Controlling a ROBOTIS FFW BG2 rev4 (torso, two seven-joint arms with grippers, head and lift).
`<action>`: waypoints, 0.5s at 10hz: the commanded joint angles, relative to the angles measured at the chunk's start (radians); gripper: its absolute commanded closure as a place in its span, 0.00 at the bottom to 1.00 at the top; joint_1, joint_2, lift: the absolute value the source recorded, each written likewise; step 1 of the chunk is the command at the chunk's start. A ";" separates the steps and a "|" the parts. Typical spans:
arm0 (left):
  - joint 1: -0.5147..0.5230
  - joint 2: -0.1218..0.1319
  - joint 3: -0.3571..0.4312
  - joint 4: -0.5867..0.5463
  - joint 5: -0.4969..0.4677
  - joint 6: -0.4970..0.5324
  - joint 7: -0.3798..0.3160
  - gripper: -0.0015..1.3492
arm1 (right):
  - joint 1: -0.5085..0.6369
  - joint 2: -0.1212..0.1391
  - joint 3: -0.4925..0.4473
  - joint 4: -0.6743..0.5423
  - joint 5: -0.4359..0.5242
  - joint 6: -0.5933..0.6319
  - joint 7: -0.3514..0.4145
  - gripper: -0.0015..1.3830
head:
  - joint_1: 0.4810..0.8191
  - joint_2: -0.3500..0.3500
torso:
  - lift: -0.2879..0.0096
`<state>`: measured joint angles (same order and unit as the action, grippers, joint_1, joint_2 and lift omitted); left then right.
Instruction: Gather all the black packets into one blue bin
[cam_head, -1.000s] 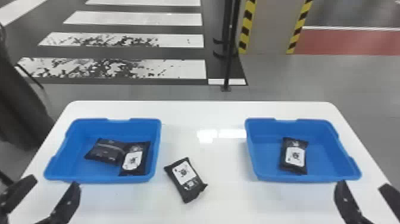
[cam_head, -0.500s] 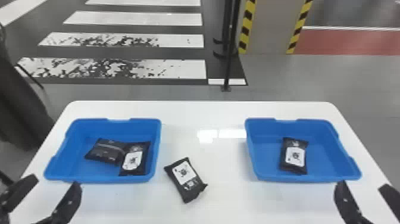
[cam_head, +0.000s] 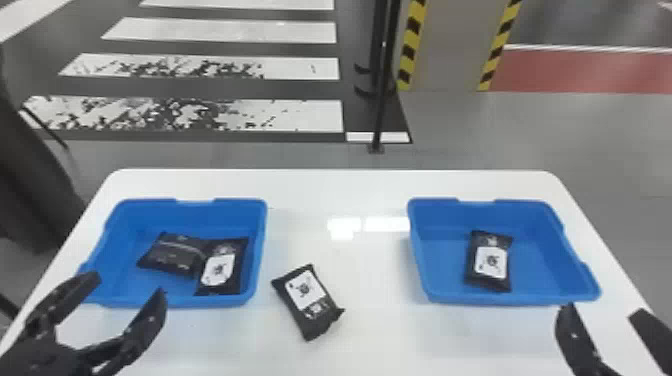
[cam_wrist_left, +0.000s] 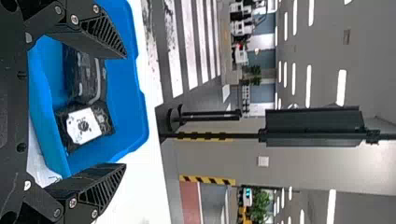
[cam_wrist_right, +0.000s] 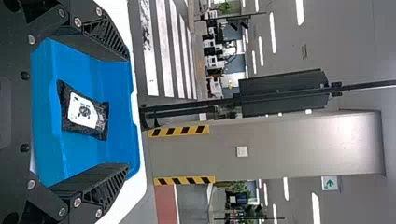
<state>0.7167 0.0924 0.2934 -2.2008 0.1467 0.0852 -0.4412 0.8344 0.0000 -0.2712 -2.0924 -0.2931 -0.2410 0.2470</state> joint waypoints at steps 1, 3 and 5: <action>-0.096 0.029 -0.070 0.094 -0.009 0.045 -0.028 0.16 | 0.000 0.001 0.000 0.003 -0.002 0.000 0.000 0.17 | 0.63 0.41 | 0.60; -0.196 0.059 -0.152 0.170 -0.045 0.118 -0.060 0.16 | 0.000 0.001 0.000 0.003 -0.004 0.000 0.000 0.17 | 0.63 0.32 | 0.60; -0.302 0.099 -0.256 0.216 -0.085 0.199 -0.082 0.16 | 0.000 0.001 0.000 0.003 -0.008 0.000 0.000 0.17 | 0.63 0.25 | 0.60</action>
<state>0.4446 0.1803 0.0663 -1.9934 0.0747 0.2610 -0.5218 0.8348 0.0000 -0.2712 -2.0898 -0.2998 -0.2410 0.2470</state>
